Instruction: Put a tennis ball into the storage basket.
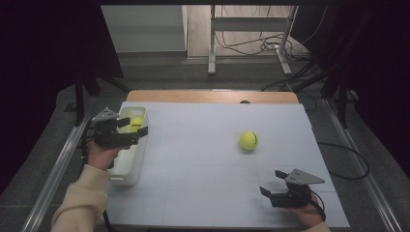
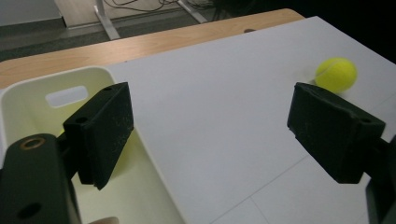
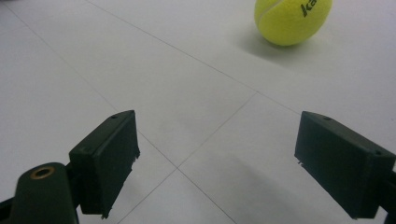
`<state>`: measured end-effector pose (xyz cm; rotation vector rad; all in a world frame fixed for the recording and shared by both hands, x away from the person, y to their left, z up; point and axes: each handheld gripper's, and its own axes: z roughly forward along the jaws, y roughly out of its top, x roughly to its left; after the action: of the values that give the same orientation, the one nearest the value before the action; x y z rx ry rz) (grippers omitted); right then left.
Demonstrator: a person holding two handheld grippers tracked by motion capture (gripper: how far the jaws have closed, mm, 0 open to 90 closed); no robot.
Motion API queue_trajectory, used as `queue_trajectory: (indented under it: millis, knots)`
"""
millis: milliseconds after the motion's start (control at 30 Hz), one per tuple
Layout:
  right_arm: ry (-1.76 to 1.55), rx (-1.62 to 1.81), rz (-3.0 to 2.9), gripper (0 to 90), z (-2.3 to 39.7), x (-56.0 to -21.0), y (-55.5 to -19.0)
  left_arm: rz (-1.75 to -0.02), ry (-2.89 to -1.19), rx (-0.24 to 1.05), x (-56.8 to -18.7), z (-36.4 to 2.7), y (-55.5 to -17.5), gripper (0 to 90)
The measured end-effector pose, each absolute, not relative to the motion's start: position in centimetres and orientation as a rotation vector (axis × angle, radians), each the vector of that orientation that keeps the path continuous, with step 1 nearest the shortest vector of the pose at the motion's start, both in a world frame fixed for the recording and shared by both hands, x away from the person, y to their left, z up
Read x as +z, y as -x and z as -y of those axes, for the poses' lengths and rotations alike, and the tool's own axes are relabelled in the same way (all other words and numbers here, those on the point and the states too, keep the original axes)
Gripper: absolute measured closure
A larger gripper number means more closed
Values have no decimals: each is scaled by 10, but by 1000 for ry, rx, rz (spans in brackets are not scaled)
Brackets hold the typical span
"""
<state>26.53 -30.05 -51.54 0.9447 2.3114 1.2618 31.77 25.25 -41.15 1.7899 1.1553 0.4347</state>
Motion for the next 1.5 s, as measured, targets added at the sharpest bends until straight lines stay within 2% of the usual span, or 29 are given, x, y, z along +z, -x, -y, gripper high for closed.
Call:
queue_trajectory:
  millis: [500, 1500]
  knots:
    - [-964, 1278, -2305, 137, 302, -515, -268, -1080, -1748, 376, -421, -233, -299, 153]
    - [-970, 1284, -2268, 140, 304, -514, -268, -953, -1841, 300, -434, -172, -305, 151]
